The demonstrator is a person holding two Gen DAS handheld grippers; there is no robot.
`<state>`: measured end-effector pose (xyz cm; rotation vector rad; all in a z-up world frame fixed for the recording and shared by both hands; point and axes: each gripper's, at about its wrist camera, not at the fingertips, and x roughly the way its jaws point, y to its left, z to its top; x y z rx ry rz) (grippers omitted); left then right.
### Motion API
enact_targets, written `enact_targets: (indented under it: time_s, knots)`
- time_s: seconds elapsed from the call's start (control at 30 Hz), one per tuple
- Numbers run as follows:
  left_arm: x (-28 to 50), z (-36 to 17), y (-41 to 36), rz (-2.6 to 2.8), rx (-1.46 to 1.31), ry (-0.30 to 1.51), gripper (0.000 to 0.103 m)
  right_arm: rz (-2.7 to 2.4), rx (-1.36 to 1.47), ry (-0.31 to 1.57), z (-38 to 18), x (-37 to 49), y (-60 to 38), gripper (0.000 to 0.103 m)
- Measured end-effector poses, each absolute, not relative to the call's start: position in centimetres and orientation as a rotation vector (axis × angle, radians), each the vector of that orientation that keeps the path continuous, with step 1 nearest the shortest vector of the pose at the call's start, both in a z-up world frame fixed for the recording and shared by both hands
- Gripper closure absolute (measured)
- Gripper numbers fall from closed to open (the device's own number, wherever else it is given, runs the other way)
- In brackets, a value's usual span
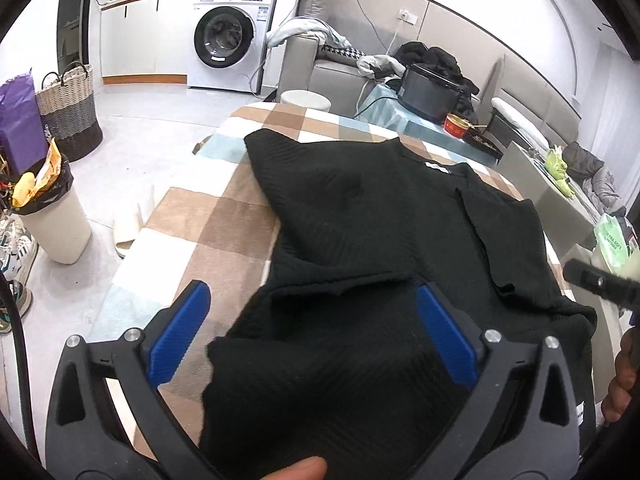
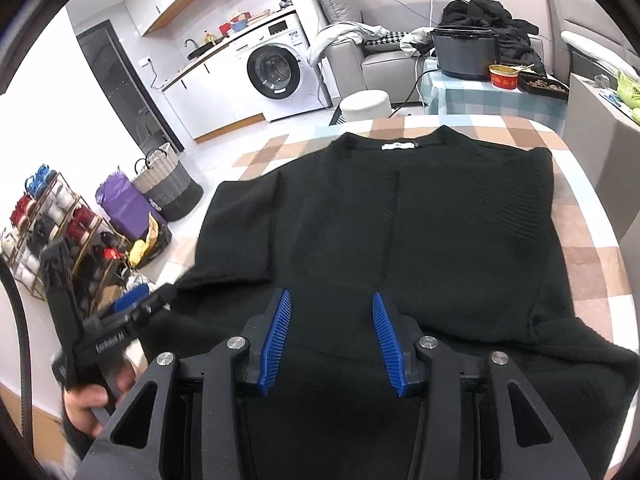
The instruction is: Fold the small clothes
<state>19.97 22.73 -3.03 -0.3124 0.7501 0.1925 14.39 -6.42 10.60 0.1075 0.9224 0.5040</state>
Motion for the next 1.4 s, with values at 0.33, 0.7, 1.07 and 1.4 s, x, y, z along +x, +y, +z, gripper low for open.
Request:
enact_targets:
  time_s: [0.33,0.7,1.07,1.4]
  knots:
    - [19.4,-3.4,24.4,0.251,-0.326,0.743,0.001,0.550,0.200,1.069,5.3,17.3,-0.1,0.059]
    - [19.9,-5.1,25.2,0.277,-0.330,0.775,0.001,0.603,0.277,1.150,1.5,20.5,5.2,0.059]
    - [20.8,-6.0,25.5,0.277,-0.328,0.793,0.001,0.591,0.178,1.109,1.2,21.3,8.8,0.094]
    - [20.6,-5.7,26.0,0.299,-0.343,0.767,0.001,0.650,0.148,0.910,5.8,17.3,6.4,0.099]
